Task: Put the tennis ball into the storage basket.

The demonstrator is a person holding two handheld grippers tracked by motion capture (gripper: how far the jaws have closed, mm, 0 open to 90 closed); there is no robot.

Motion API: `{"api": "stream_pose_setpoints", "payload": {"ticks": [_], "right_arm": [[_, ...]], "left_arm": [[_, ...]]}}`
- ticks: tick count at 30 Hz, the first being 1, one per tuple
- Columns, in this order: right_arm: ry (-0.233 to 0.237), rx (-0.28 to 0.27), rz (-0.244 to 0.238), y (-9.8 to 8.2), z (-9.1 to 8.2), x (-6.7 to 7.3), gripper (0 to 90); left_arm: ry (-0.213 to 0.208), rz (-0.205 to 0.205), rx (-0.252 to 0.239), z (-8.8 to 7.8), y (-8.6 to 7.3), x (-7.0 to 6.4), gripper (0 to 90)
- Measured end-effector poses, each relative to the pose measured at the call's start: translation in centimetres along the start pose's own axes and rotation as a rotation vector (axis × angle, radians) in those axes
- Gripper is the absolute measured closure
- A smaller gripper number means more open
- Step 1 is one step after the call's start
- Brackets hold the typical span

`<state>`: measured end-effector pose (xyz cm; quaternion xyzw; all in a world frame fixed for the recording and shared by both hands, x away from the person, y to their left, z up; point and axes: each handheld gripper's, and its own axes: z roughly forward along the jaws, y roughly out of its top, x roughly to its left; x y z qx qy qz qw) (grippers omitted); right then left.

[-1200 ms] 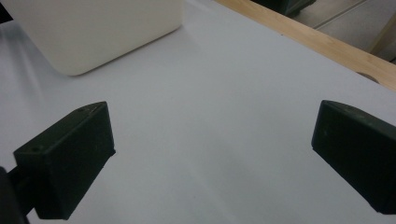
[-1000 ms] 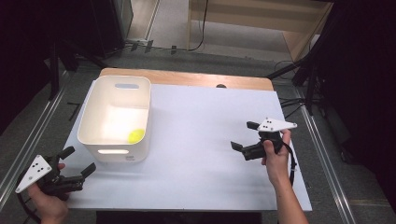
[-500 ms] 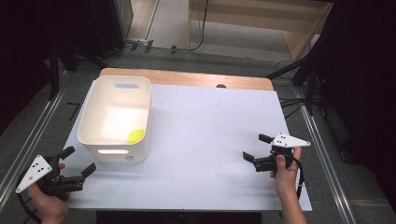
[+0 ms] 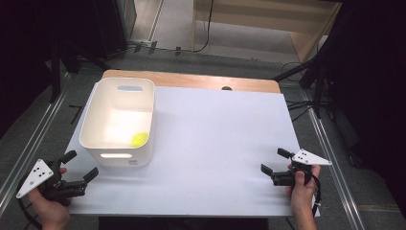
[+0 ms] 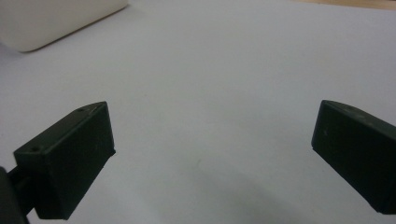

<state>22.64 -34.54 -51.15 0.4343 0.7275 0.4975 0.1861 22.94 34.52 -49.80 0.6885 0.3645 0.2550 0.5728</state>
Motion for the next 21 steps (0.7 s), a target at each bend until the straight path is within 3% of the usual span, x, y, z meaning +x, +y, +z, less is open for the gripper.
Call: {"api": "stream_pose_setpoints", "payload": {"ticks": [8,12,15,21], "right_arm": [[-0.040,-0.052,0.017,-1.2,-2.2,-0.3,0.0],[-0.053,-0.100,0.055,-1.8,-3.3,-0.7,0.0],[-0.039,-0.134,0.096,-2.2,-3.5,-1.2,0.0],[-0.035,-0.137,0.085,-2.3,-3.2,-1.2,0.0]], "left_arm": [[-0.005,-0.002,-0.005,0.0,0.0,0.1,0.0],[-0.006,-0.003,-0.006,0.0,0.0,0.1,0.0],[-0.006,-0.002,-0.004,0.0,0.0,0.1,0.0],[-0.006,-0.002,-0.005,0.0,0.0,0.1,0.0]]}}
